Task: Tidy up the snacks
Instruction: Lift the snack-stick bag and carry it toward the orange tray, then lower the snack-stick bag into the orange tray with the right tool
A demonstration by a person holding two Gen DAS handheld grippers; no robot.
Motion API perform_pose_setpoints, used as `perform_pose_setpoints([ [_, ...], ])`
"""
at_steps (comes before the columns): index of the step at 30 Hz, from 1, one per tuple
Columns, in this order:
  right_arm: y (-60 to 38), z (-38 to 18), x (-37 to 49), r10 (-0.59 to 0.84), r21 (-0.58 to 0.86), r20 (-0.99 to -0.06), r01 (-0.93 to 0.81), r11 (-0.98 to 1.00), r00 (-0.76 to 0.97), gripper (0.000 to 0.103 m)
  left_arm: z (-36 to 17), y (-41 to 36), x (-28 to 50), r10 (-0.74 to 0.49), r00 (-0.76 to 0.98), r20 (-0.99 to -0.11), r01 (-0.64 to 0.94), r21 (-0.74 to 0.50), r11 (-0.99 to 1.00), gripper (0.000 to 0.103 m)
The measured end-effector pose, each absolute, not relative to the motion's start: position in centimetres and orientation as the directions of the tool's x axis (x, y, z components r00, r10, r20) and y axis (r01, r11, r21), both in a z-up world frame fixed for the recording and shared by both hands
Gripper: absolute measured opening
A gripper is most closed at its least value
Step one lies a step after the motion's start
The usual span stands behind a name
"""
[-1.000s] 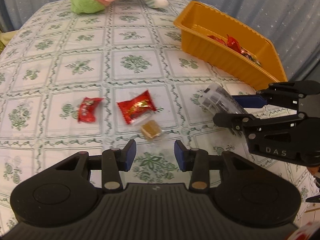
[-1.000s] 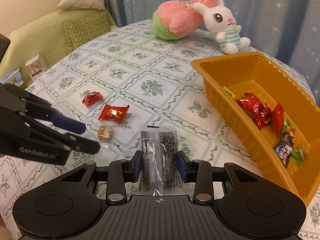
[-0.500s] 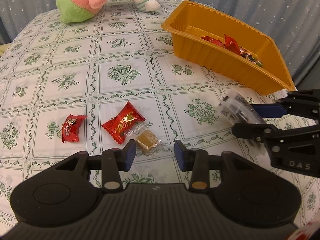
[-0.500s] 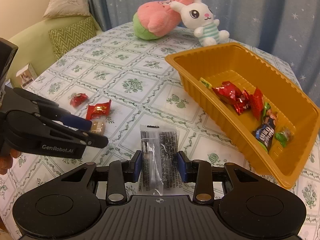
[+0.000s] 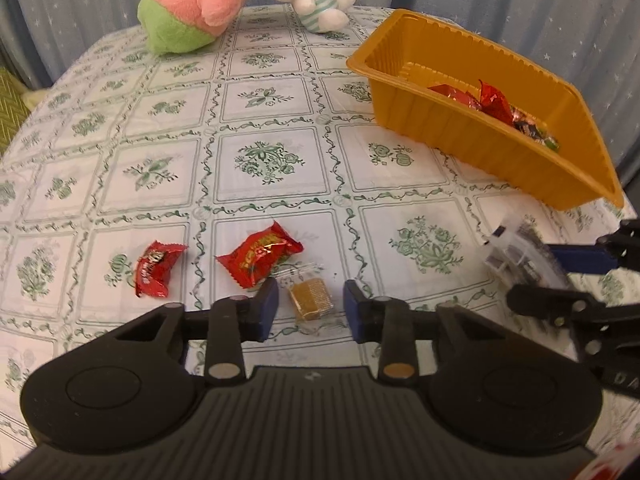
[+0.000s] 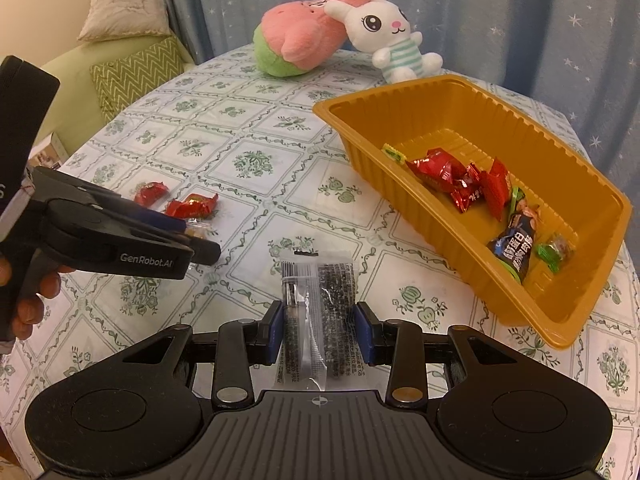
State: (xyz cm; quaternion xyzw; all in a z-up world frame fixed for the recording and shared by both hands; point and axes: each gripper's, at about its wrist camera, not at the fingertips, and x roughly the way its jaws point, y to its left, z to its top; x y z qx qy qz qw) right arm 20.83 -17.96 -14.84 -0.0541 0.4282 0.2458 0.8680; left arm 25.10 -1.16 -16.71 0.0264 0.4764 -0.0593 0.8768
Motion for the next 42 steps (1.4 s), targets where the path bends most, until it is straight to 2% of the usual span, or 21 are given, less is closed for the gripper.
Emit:
perform_pose_setpoints([
  [4, -18.2, -15.0, 20.6, 0.381, 0.123, -0.771, -0.467, 0.876, 0.510, 0.038, -16.7, -0.9, 24.7, -0.082, 0.548, -0.832, 0.147, 0.000, 0.989, 0.019],
  [14, -18.8, -15.0, 20.0, 0.387, 0.143, -0.770, -0.454, 0.879, 0.507, 0.038, -16.2, -1.6, 23.2, -0.113, 0.547, -0.829, 0.226, 0.016, 0.974, 0.018],
  [22, -20.1, -13.4, 20.7, 0.388, 0.174, -0.743, -0.402, 0.899, 0.545, 0.038, -12.7, -2.5, 24.3, -0.187, 0.583, -0.791, 0.294, -0.010, 0.956, 0.018],
  [33, -23.0, -9.9, 25.5, 0.367, 0.207, -0.681, -0.313, 0.927, 0.634, 0.038, -8.3, -6.4, 31.2, -0.286, 0.633, -0.720, 0.399, -0.013, 0.917, 0.018],
  [42, -25.5, -9.4, 30.9, 0.328, 0.277, -0.662, -0.187, 0.943, 0.674, 0.038, -8.1, -10.0, 37.9, -0.312, 0.620, -0.720, 0.445, -0.005, 0.896, 0.018],
])
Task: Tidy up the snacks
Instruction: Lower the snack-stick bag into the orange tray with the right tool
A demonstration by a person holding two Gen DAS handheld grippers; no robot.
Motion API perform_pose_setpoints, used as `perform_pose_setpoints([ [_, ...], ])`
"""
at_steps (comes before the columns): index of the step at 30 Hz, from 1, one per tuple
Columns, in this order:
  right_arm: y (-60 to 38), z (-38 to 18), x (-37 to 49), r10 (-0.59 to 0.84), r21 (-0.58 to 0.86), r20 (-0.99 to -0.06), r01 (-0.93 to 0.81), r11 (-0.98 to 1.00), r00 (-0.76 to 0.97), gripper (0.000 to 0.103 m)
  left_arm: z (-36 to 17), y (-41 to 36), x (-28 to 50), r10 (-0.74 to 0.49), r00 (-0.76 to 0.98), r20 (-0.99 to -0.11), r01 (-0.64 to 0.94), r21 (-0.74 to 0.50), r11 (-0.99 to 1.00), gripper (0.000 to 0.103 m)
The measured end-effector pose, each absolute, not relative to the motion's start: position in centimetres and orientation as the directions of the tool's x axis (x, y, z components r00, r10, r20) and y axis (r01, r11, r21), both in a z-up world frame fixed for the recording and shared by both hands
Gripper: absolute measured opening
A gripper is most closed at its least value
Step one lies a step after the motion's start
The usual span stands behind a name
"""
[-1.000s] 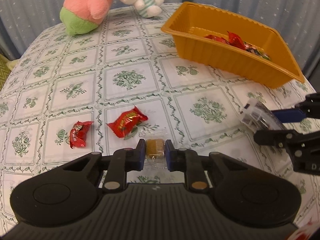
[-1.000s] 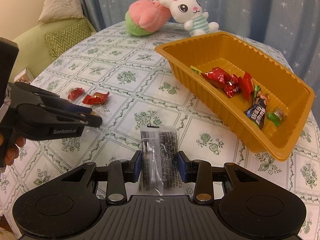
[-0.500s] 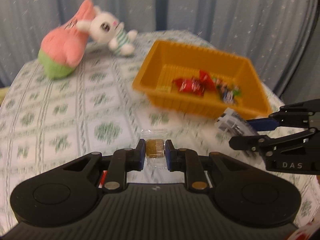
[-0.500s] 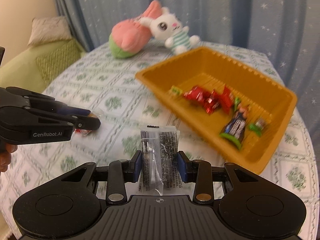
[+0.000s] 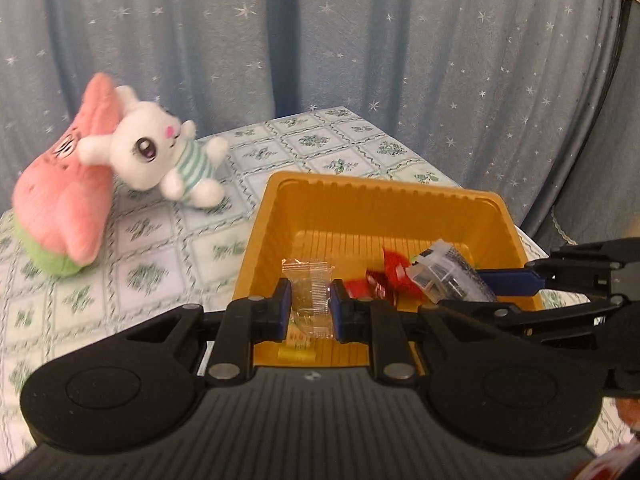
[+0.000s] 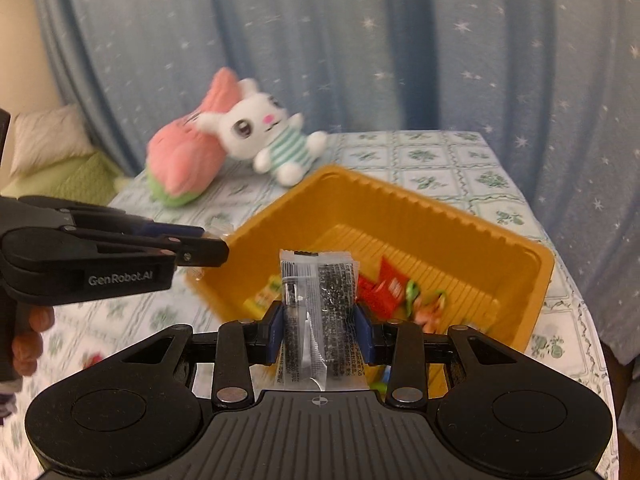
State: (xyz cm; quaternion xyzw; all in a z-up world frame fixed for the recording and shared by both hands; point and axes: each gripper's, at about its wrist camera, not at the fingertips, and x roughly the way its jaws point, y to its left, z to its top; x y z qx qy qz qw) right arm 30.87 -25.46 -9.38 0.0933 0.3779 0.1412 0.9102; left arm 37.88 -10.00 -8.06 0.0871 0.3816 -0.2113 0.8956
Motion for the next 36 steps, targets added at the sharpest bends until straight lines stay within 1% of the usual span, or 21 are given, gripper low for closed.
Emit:
perform_pose_setpoints([
  [7, -26.9, -10.1, 33.5, 0.294, 0.314, -0.679, -0.096, 0.945, 0.673, 0.038, -9.7, -12.3, 41.3, -0.289, 0.599, -0.747, 0.475, 0.041, 0.879, 0.019],
  [15, -27.8, -10.8, 34.3, 0.267, 0.312, -0.695, -0.055, 0.949, 0.668, 0.038, -11.8, -13.8, 43.5, -0.243, 0.581, -0.777, 0.495, 0.100, 0.863, 0.019],
  [26, -27.9, -11.0, 34.4, 0.267, 0.319, -0.699, -0.045, 0.947, 0.663, 0.038, -11.9, -13.7, 43.6, -0.241, 0.577, -0.780, 0.509, 0.113, 0.854, 0.019],
  [36, -27.1, -11.0, 35.4, 0.281, 0.322, -0.699, -0.061, 0.945, 0.658, 0.038, -10.7, -12.1, 43.0, -0.255, 0.587, -0.768, 0.499, 0.097, 0.861, 0.019],
])
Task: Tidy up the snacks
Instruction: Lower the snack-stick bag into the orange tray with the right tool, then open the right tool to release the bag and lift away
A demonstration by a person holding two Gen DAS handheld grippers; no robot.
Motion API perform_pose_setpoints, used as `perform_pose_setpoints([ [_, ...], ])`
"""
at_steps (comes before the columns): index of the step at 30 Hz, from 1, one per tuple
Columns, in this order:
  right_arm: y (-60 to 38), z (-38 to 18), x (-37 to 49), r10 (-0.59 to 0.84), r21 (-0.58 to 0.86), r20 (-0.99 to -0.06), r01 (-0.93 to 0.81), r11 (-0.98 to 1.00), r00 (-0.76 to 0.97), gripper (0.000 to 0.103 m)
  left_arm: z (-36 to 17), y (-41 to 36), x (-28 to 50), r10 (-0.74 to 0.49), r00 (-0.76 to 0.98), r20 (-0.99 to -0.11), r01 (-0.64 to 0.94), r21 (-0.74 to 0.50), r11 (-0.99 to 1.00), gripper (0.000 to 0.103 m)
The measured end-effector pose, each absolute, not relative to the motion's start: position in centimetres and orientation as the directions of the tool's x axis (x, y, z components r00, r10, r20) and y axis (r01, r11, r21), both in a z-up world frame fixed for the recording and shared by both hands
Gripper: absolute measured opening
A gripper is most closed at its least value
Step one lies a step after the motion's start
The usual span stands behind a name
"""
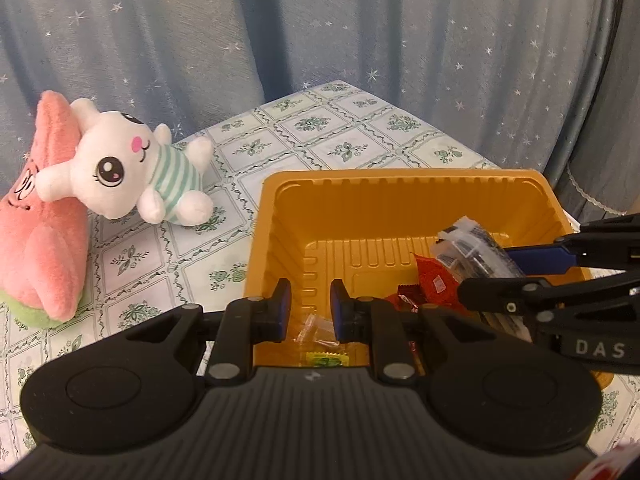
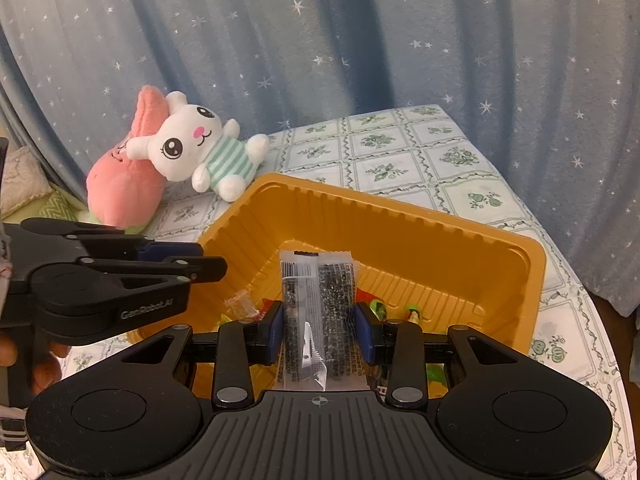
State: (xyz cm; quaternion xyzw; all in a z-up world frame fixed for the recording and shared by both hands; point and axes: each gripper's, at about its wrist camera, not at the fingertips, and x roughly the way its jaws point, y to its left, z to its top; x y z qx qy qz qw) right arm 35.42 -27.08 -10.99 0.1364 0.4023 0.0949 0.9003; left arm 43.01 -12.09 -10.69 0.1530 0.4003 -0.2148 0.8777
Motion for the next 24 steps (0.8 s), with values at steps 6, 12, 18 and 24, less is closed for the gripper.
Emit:
perform_pose_setpoints([
  [6, -26.5, -10.7, 36.3, 0.293, 0.329, -0.692, -0.072, 0.941, 0.659, 0.038, -10.2, -11.2, 42.9, -0.247, 0.596, -0.764, 0.484, 0.097, 0.870, 0.019],
  [12, -26.2, -10.5, 37.9, 0.304, 0.344, -0.684, -0.073, 0.936, 0.663, 0.038, -9.9, -10.5, 42.5, -0.242, 0.597, -0.765, 0.477, 0.096, 0.874, 0.019],
  [18, -26.1, -9.6, 38.9, 0.302, 0.352, -0.649, -0.076, 0.933, 0.698, 0.038, -9.7, -10.0, 41.9, -0.241, 0.596, -0.766, 0.466, 0.085, 0.881, 0.019],
  [24, -26.3, -8.9, 38.2, 0.307, 0.372, -0.617, -0.076, 0.925, 0.724, 0.053, -9.9, -9.5, 40.9, -0.243, 0.587, -0.772, 0.464, 0.076, 0.883, 0.024],
])
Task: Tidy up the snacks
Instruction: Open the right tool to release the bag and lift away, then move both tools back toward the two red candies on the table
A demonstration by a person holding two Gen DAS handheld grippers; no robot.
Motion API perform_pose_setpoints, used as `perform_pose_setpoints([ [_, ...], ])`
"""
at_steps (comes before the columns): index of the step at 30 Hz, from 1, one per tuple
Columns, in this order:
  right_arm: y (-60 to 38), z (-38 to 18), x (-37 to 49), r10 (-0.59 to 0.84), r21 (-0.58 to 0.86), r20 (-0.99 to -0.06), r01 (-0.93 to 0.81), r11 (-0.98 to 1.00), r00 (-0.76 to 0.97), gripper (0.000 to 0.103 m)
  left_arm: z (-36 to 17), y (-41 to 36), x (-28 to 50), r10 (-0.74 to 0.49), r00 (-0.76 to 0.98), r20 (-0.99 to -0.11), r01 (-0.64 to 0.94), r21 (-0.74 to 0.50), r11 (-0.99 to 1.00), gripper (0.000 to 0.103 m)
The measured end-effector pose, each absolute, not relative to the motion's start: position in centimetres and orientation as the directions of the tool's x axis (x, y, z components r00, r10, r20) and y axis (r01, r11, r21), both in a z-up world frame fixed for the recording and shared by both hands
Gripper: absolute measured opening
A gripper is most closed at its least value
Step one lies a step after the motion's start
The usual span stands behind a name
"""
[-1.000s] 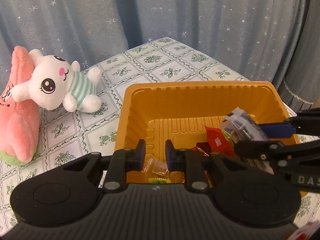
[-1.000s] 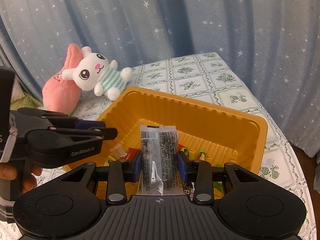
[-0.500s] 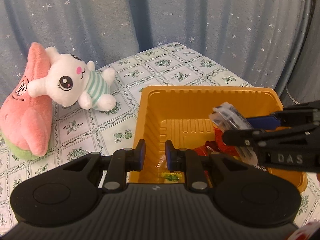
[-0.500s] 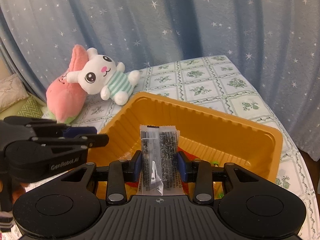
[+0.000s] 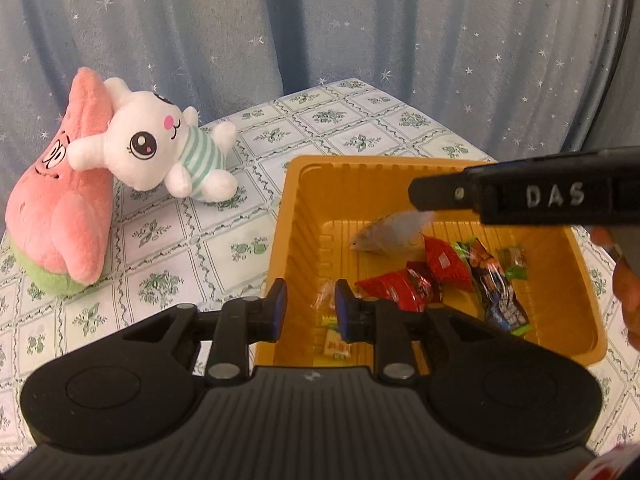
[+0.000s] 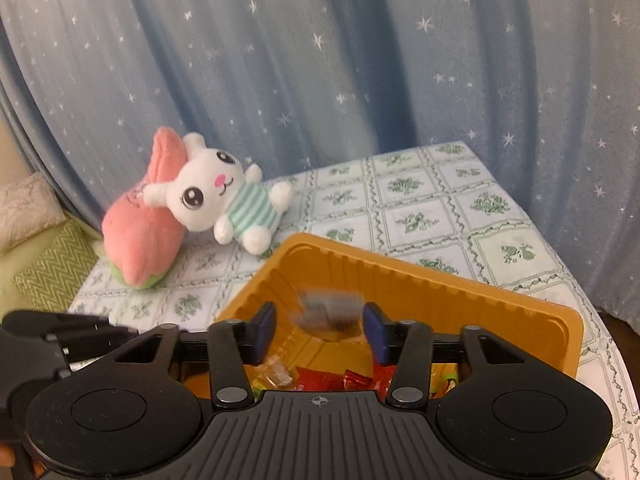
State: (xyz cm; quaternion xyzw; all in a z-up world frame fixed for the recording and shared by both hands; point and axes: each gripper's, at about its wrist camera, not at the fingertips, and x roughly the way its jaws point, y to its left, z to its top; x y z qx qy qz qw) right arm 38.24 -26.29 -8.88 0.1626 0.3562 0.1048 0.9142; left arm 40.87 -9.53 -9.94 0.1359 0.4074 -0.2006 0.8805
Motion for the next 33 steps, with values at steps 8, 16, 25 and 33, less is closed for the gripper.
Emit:
perform_pose_setpoints([
  [8, -27.2, -8.9, 35.7, 0.299, 0.380, -0.648, -0.043, 0.924, 0.701, 0.058, -9.2, -8.9, 38.9, -0.259, 0.592, -0.763, 0.460, 0.057, 0.886, 0.031],
  [16, -28.5, -8.4, 30.9, 0.287, 0.375, -0.648, -0.032, 0.927, 0.705, 0.068, -7.7, -8.8, 35.5, -0.279, 0.604, -0.747, 0.468, 0.049, 0.882, 0.036],
  [25, -28.3, -7.3, 25.4, 0.294, 0.338, -0.649, -0.080, 0.938, 0.702, 0.076, -6.1, -8.3, 30.0, -0.299, 0.605, -0.738, 0.456, 0.014, 0.890, 0.044],
  [33, -26.6, -7.6, 20.6, 0.322, 0.305, -0.672, -0.147, 0.941, 0.666, 0.077, -5.2, -6.4, 24.8, -0.298, 0.603, -0.740, 0.418, -0.025, 0.908, 0.049],
])
